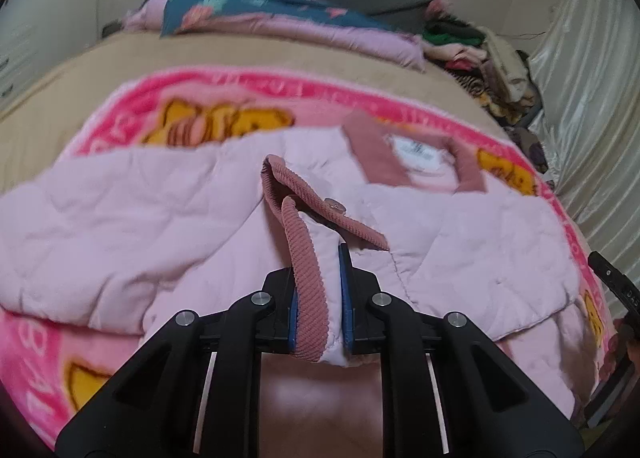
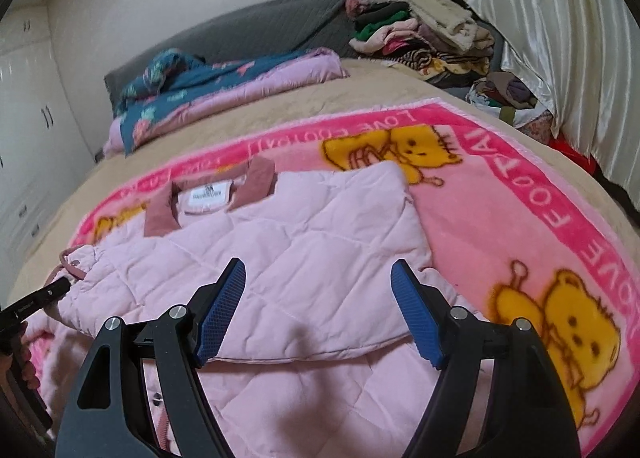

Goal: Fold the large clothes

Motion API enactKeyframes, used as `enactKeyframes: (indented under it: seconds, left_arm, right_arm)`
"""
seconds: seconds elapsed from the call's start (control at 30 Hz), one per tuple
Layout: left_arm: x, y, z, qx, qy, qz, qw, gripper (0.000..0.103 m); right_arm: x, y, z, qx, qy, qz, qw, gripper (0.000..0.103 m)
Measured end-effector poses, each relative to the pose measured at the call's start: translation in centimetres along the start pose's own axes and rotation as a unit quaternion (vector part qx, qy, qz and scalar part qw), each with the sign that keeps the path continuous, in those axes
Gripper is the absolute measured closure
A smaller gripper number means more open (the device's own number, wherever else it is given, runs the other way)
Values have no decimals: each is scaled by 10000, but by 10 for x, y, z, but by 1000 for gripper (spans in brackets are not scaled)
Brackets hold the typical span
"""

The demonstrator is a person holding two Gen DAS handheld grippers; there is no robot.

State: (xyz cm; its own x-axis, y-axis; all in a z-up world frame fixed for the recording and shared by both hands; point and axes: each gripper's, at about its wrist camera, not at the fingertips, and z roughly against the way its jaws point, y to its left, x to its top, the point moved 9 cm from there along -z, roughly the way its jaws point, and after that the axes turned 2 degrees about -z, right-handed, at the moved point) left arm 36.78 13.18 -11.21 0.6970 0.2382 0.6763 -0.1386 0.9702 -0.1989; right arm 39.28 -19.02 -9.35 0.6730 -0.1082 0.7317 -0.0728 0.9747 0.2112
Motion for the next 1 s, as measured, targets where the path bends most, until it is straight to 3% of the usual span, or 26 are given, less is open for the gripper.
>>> enactKeyframes:
  seconds: [0.23, 0.4, 0.47, 0.9, 1.0]
  left_arm:
    - [-14, 5, -12, 172, 231, -125, 9995, 93]
    - [-19, 6, -17, 208, 319, -189, 9991, 91]
    - [-20, 5, -19, 202, 339, -213, 9990, 91]
    - [-24, 3, -2, 299, 338, -296, 9985, 83]
    - [-23, 4, 4, 285, 290, -260, 9988, 72]
  right_arm:
    - [-11, -4, -36, -134, 486, 97, 9987, 24]
    - [-28, -22, -59, -690, 886, 254, 9934, 20]
    - [-36, -30, -69, -723, 1006, 179, 9921, 17]
    - [-43, -36, -62, -820, 800, -44, 9934, 15]
    - [-43, -35, -56, -839, 769, -116, 9934, 14]
